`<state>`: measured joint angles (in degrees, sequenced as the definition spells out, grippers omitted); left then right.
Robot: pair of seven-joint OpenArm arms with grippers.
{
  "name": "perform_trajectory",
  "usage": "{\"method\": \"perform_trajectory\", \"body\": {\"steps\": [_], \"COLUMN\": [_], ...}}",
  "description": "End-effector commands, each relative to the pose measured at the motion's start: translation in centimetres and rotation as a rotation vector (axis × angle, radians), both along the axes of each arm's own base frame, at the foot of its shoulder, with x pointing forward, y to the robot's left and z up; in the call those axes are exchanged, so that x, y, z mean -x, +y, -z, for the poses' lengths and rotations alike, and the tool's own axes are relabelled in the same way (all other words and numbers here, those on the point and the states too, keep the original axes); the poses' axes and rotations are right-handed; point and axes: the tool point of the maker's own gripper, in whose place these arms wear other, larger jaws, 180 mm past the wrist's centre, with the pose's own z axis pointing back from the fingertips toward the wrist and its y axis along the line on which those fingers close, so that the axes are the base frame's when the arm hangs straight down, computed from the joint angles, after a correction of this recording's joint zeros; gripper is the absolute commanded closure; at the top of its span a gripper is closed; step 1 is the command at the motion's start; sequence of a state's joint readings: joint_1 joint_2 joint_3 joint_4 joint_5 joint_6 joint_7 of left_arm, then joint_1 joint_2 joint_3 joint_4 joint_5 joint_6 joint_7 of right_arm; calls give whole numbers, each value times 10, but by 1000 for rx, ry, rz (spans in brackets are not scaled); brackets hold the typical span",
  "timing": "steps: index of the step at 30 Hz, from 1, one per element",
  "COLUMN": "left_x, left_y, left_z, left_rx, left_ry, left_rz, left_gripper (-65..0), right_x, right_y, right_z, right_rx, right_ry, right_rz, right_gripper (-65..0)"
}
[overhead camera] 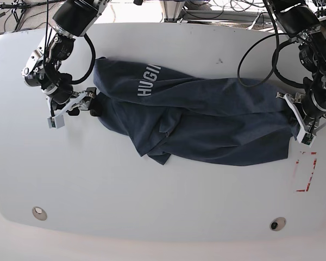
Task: Fold the T-shirt properly
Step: 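Shift the right gripper along the shirt edge, keeping hold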
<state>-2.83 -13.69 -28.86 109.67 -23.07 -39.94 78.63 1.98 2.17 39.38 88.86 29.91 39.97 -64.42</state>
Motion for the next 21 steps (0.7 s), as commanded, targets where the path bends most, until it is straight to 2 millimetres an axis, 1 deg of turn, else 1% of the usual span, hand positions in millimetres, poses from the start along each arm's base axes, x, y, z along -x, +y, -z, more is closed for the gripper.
{"method": "perform_trajectory", "body": {"steps": [1, 6, 12, 13, 15, 17, 19, 21], "left_x": [-6, -6, -6, -6, -6, -6, -6, -6], "left_y": [2, 2, 2, 2, 2, 2, 2, 2], "left_z": [-12, -12, -12, -12, -12, -12, -12, -12], "left_rx": [-15, -14, -12, -12, -12, -12, -12, -13], "left_ry": [-41, -39, -39, -39, -39, -39, -39, -39], "left_rz": [7, 6, 6, 6, 6, 6, 6, 6], "left_gripper": [0, 0, 0, 0, 0, 0, 0, 0], "right_x": [-7, 2, 3, 2, -1, -5, -9, -11], "right_y": [3, 18, 31, 32, 33, 32, 31, 29], "right_z": [-3, 7, 11, 11, 9, 5, 2, -1], "right_rx": [-22, -37, -46, -51, -58, -60, -61, -60], "right_ry": [-40, -17, -7, -12, -32, -57, -76, -90], "right_rz": [4, -32, -62, -58, -48, -39, -31, -26], "right_gripper": [-520, -518, -514, -504, -466, -392, -303, -182]}}
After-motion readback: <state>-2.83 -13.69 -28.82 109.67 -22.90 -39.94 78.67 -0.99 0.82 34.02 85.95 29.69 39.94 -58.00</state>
